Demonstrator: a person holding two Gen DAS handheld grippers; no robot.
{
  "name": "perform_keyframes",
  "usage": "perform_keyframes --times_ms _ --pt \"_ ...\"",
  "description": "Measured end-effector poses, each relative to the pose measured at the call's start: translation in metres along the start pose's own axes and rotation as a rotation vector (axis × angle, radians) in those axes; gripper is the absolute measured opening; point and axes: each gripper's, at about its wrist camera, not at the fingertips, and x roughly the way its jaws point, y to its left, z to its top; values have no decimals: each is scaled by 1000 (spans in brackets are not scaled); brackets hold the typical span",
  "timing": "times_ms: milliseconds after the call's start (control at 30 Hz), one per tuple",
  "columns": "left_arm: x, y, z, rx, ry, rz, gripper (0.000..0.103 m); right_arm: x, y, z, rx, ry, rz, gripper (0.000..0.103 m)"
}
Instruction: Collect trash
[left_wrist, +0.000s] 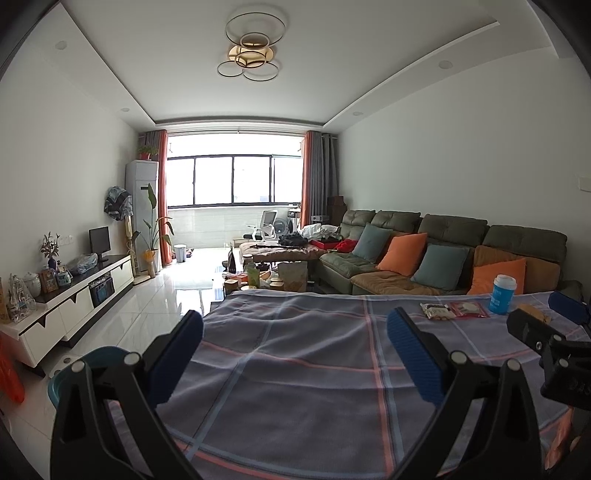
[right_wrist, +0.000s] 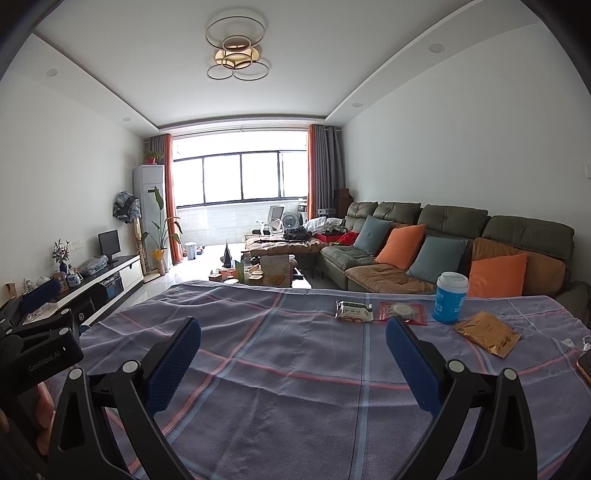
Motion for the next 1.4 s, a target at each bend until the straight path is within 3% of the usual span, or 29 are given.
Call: perform_keyframes --times_ms 1400 --pt "4 3 -2 -6 12 4 100 1 1 1 -2 1 -1 99"
